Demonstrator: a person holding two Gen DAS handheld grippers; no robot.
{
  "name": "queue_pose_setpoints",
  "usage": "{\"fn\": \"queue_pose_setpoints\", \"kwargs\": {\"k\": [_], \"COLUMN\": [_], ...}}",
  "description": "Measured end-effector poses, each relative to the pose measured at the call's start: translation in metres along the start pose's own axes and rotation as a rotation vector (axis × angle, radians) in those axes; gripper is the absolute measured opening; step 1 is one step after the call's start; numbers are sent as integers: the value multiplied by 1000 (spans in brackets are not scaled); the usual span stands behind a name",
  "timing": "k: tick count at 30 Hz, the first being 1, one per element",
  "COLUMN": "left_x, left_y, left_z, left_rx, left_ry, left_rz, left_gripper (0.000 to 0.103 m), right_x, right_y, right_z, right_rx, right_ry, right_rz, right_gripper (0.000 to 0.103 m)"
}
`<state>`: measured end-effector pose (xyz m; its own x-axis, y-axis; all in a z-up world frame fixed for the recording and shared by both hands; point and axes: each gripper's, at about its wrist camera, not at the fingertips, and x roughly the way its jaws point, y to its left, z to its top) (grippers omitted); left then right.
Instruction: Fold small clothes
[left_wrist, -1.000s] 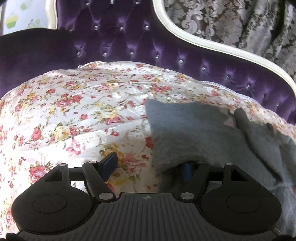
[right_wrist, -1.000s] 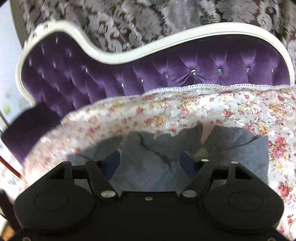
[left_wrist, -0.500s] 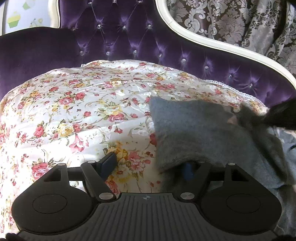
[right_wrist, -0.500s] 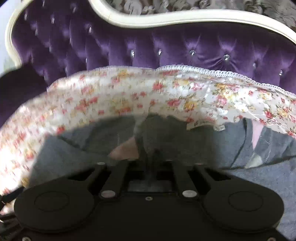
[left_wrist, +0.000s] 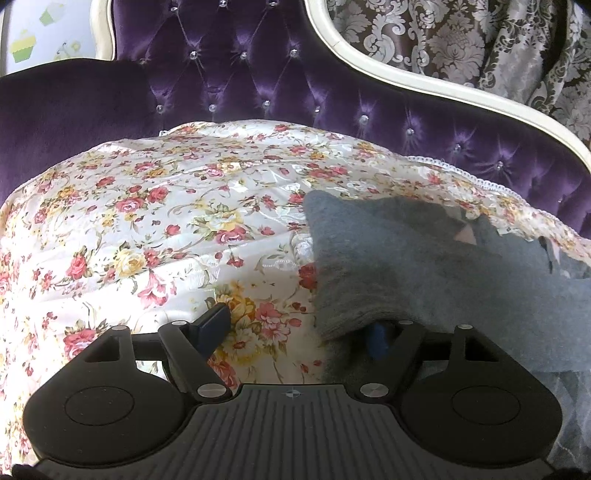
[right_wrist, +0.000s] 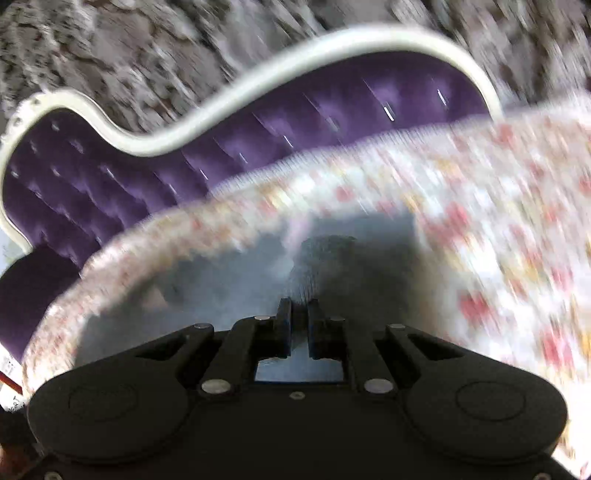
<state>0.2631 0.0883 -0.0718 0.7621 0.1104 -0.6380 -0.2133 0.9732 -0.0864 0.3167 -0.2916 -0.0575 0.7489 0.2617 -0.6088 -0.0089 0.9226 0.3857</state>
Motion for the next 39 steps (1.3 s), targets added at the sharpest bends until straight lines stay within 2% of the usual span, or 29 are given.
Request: {"fn": "queue_pose_setpoints", "kwargs": {"k": [2,5,7,8,9,12,15,20,21,22,23,25,27,29,31,33,35,37,38,39], "left_x": [0,1,1,1,1,2,2,2,2,2,2,2,0,-1,-3,-5,-8,-11,-13,-17], "left_y": [1,2,2,2,2,1,1,2,3,3,2,4,5,6,7,9,14,21,26,30], "left_z": [0,1,1,1,1,1,0,0,1,1,1,1,0,0,0,-1,-2,-5,-6,-6], "left_rx": [4,10,12,14,16,18,23,20,18,15,14,7,-3,-4,2,16,34,44,39,38], "left_ry": [1,4,5,4,3,4,4,5,5,4,4,2,2,4,8,14,25,45,50,56], "left_rz": [-3,-4,-3,-1,1,2,3,-2,-3,-2,-2,-4,-1,4,6,5,3,2,-3,8], "left_gripper": [76,77,78,78,78,79,80,80,80,80,80,80,80,80,80,81,83,84,84,83], "right_x": [0,-3,-4,-3,-2,1,5,13,14,14,14,7,-9,-17,-6,10,16,10,7,4], "right_y": [-7,-11,-13,-13,-13,-10,-11,-14,-16,-16,-14,-6,5,10,4,-4,-11,-14,-13,-13], "right_z": [-11,-20,-19,-18,-15,-7,-4,-4,-4,-4,-3,0,5,8,8,2,-6,-10,-10,-10], "right_rx": [2,21,41,55,68,101,134,164,169,161,136,71,0,-47,-38,-30,-25,-11,-14,-22], "right_ry": [24,35,24,14,7,-11,-13,17,21,23,27,-4,-78,-111,-47,22,41,15,5,-3], "right_rz": [-13,14,39,49,57,46,45,1,1,-8,-17,9,55,51,13,-54,-91,-83,-86,-83], "right_gripper": [21,29,57,61,65,65,71,69,54,10,15,13,12,13,19,19,20,28,40,49]}}
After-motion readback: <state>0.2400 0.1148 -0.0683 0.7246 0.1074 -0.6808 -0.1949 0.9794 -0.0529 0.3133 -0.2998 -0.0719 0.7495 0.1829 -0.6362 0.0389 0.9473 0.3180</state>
